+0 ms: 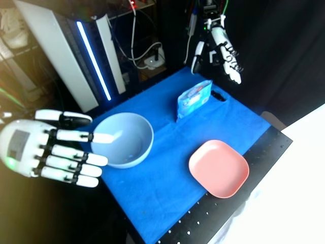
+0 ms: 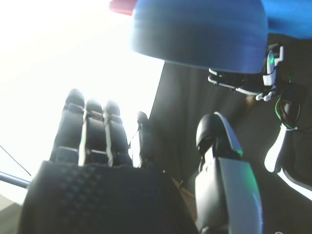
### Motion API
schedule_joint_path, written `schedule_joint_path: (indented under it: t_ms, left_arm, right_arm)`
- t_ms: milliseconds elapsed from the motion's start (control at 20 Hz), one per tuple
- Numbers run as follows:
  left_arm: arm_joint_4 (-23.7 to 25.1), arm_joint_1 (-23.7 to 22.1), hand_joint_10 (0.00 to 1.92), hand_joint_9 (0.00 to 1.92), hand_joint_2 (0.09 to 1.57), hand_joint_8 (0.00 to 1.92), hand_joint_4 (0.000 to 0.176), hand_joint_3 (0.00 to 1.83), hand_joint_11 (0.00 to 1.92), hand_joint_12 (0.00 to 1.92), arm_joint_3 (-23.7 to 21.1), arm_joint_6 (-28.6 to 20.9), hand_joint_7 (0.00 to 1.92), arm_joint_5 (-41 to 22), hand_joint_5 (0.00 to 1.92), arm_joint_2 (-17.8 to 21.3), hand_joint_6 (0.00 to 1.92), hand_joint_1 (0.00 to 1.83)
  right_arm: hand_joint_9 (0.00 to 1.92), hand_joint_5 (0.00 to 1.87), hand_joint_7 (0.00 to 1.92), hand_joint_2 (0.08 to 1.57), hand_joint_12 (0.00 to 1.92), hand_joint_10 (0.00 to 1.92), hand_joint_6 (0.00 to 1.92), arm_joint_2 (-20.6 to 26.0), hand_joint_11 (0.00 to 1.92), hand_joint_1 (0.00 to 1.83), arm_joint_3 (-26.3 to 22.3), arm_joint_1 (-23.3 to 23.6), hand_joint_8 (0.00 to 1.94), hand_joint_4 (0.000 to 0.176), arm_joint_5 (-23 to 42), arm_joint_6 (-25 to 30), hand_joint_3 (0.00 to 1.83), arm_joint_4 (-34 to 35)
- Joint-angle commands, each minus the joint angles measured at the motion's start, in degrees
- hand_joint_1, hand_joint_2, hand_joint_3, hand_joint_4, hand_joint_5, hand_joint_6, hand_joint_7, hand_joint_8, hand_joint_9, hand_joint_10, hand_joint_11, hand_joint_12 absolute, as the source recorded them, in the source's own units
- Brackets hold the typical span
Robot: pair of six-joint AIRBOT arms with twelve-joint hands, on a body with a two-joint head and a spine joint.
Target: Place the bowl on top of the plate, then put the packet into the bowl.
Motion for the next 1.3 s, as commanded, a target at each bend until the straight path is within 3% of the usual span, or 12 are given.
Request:
schedule_joint_path:
  t_ms: [0, 100, 250, 400, 600, 650, 750, 800, 900, 1000, 1200, 1250]
  left_arm:
    - [-0.69, -0.32, 0.00, 0.04, 0.95, 0.00, 0.022, 0.01, 0.00, 0.09, 0.24, -0.43, 0.11, -7.07, 0.20, -0.33, 0.00, 0.74]
    - [-0.69, -0.32, 0.00, 0.03, 0.95, 0.00, 0.029, 0.00, 0.00, 0.06, 0.30, -0.43, 0.11, -6.91, 0.20, -0.41, 0.00, 0.76]
    - [-0.70, -0.32, 0.00, 0.03, 0.96, 0.00, 0.035, 0.01, 0.00, 0.05, 0.35, -0.44, 0.10, -6.84, 0.20, -0.58, 0.00, 0.74]
    - [-0.70, -0.32, 0.01, 0.04, 0.96, 0.01, 0.010, 0.00, 0.01, 0.05, 0.29, -0.49, 0.11, -6.74, 0.21, -0.65, 0.00, 0.77]
    - [-0.82, -0.32, 0.00, 0.04, 0.96, 0.00, 0.016, 0.00, 0.01, 0.06, 0.34, -0.73, 0.11, -6.72, 0.20, -0.85, 0.00, 0.75]
    - [-0.82, -0.31, 0.01, 0.07, 0.95, 0.01, 0.025, 0.00, 0.05, 0.08, 0.32, -0.81, 0.13, -6.72, 0.23, -0.90, 0.01, 0.69]
    - [-0.80, -0.31, 0.00, 0.08, 0.95, 0.01, 0.027, 0.00, 0.01, 0.20, 0.41, -0.88, 0.14, -6.55, 0.24, -1.01, 0.01, 0.67]
    - [-0.79, -0.32, 0.00, 0.07, 0.95, 0.00, 0.030, 0.00, 0.00, 0.20, 0.44, -0.96, 0.13, -6.55, 0.24, -1.05, 0.00, 0.70]
    - [-0.83, -0.31, 0.00, 0.07, 0.95, 0.00, 0.030, 0.00, 0.00, 0.20, 0.39, -1.06, 0.13, -6.61, 0.24, -1.06, 0.00, 0.71]
    - [-0.83, -0.31, 0.00, 0.07, 0.97, 0.00, 0.010, 0.01, 0.00, 0.16, 0.37, -1.11, 0.13, -6.47, 0.22, -1.16, 0.00, 0.69]
    - [-0.82, -0.31, 0.00, 0.08, 0.98, 0.00, 0.014, 0.00, 0.00, 0.19, 0.41, -1.32, 0.13, -6.46, 0.21, -1.42, 0.00, 0.66]
    - [-0.82, -0.31, 0.00, 0.08, 0.96, 0.00, 0.026, 0.00, 0.00, 0.22, 0.41, -1.36, 0.14, -6.46, 0.21, -1.53, 0.00, 0.66]
  right_arm:
    - [0.00, 0.00, 0.00, 0.92, 0.14, 0.00, 0.00, 0.05, 0.02, 0.54, 0.37, 0.72, 0.00, 0.072, 7.27, 0.41, 0.01, 1.02]
    - [0.01, 0.00, 0.00, 0.93, 0.14, 0.00, 0.00, -0.05, 0.05, 0.49, 0.44, 0.76, 0.00, 0.064, 7.25, 0.41, 0.01, 0.50]
    - [0.00, 0.00, 0.00, 0.92, 0.12, 0.00, 0.00, -0.13, 0.02, 0.52, 0.45, 2.03, 0.00, 0.095, 7.16, 0.41, 0.00, -1.17]
    - [0.00, 0.00, 0.00, 0.92, 0.00, 0.00, 0.00, -0.18, 0.00, 0.71, 0.13, 5.00, 0.00, 0.062, 7.00, 0.41, 0.00, -5.95]
    - [0.00, 0.00, 0.00, 0.88, 0.00, 0.00, 0.00, -0.12, 0.00, 0.69, -0.06, 10.39, 0.00, 0.054, 0.81, 0.41, 0.00, -13.89]
    - [0.01, 0.00, 0.00, 0.89, 0.01, 0.00, 0.00, 0.04, 0.03, 0.49, 0.06, 12.15, 0.00, 0.084, -2.32, 0.41, 0.00, -17.22]
    - [0.01, 0.00, 0.00, 0.89, 0.02, 0.00, 0.00, 0.22, 0.04, 0.44, 0.13, 12.81, 0.00, 0.091, -4.88, 0.42, 0.00, -19.34]
    - [0.00, 0.00, 0.00, 0.85, 0.00, 0.00, 0.00, 0.39, 0.01, 0.61, 0.12, 13.15, 0.00, 0.141, -6.54, 0.42, 0.00, -20.65]
    - [0.00, 0.00, 0.00, 0.78, 0.00, 0.00, 0.00, 0.61, 0.00, 0.71, 0.08, 13.73, 0.00, 0.175, -10.01, 0.63, 0.00, -23.08]
    - [0.02, 0.00, 0.00, 0.83, 0.02, 0.00, 0.00, 0.62, 0.05, 0.45, 0.09, 13.77, 0.00, 0.175, -12.49, 0.94, 0.01, -24.41]
    - [0.01, 0.00, 0.00, 0.81, 0.03, 0.00, 0.00, 0.57, 0.08, 0.50, 0.77, 14.56, 0.00, 0.169, -16.48, 0.94, 0.00, -26.54]
    - [0.06, 0.03, 0.03, 0.85, 0.05, 0.02, 0.01, 0.49, 0.12, 0.56, 1.00, 15.33, 0.01, 0.121, -18.01, 0.94, 0.01, -27.52]
